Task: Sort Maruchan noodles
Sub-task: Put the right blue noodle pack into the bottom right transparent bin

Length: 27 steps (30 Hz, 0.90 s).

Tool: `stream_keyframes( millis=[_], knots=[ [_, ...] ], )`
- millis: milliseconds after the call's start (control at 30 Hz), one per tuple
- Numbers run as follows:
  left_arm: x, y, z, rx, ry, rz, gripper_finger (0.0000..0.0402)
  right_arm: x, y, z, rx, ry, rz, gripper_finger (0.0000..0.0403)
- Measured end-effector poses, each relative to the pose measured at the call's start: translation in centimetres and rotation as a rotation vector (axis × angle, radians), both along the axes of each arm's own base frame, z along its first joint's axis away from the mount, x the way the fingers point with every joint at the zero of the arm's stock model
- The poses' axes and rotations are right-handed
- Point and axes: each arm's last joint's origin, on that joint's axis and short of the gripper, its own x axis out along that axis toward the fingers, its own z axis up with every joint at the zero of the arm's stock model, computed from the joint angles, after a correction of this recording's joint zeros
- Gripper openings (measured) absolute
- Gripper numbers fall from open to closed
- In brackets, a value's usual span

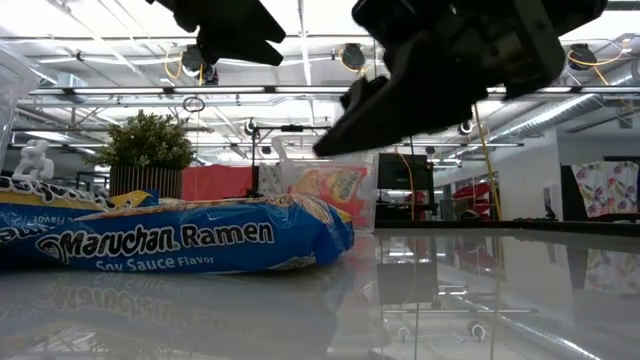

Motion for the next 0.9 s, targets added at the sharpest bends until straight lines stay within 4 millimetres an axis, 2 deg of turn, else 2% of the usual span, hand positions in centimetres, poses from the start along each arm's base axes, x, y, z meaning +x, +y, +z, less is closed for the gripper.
stream_keyframes(
  millis=[167, 433, 767, 900],
  knots=[
    [-0.2, -0.8, 0.0, -0.018, -0.001, -0.015, 0.0227, 0.8, 1.3, -1.6, -0.013, 0.084, 0.015, 0.0152],
    [-0.8, -2.4, -0.1, -0.012, 0.004, -0.076, 0.0227, 0.6, 1.9, -2.0, -0.054, 0.104, -0.063, 0.0186],
    [-0.9, -3.5, 0.6, -0.028, -0.067, -0.117, 0.0227, 1.1, 1.8, -4.3, -0.052, 0.114, -0.109, 0.0183],
    [-1.1, -4.1, 0.6, -0.032, -0.074, -0.137, 0.0227, 1.3, 1.9, -4.6, -0.046, 0.102, -0.106, 0.0172]
  ],
)
